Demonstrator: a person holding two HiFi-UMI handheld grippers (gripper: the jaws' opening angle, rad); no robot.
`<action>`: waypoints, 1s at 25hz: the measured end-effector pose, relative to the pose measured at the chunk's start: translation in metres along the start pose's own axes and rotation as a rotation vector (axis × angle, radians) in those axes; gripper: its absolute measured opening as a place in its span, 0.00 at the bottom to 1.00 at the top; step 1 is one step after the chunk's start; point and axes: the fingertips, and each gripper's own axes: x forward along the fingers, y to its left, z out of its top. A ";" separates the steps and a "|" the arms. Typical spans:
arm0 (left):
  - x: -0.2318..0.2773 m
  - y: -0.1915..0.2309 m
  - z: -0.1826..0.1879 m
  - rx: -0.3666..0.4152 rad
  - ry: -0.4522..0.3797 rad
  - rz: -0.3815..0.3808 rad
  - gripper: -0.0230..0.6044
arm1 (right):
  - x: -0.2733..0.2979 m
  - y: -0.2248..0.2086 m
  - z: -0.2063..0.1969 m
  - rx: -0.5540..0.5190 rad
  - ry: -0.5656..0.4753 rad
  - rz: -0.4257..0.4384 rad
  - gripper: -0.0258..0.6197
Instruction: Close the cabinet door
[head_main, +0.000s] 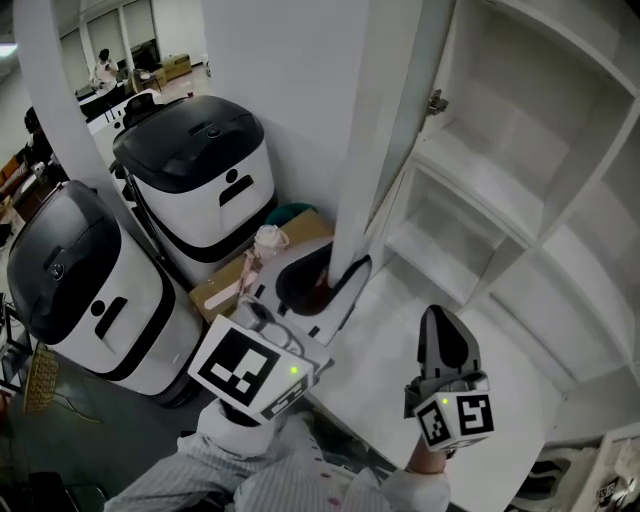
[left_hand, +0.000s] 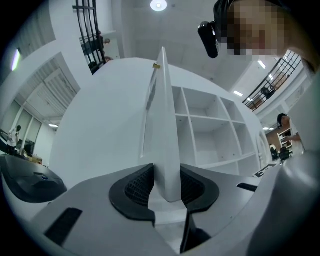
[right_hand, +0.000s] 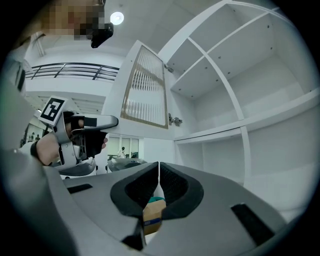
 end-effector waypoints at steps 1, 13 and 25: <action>0.002 -0.006 0.000 0.002 0.001 0.010 0.24 | -0.004 -0.005 0.000 0.000 0.001 0.007 0.07; 0.033 -0.058 -0.007 0.049 0.029 0.136 0.28 | -0.046 -0.070 0.003 0.021 -0.006 0.058 0.07; 0.092 -0.129 -0.017 0.063 0.021 0.021 0.39 | -0.071 -0.119 0.003 0.006 -0.008 0.053 0.07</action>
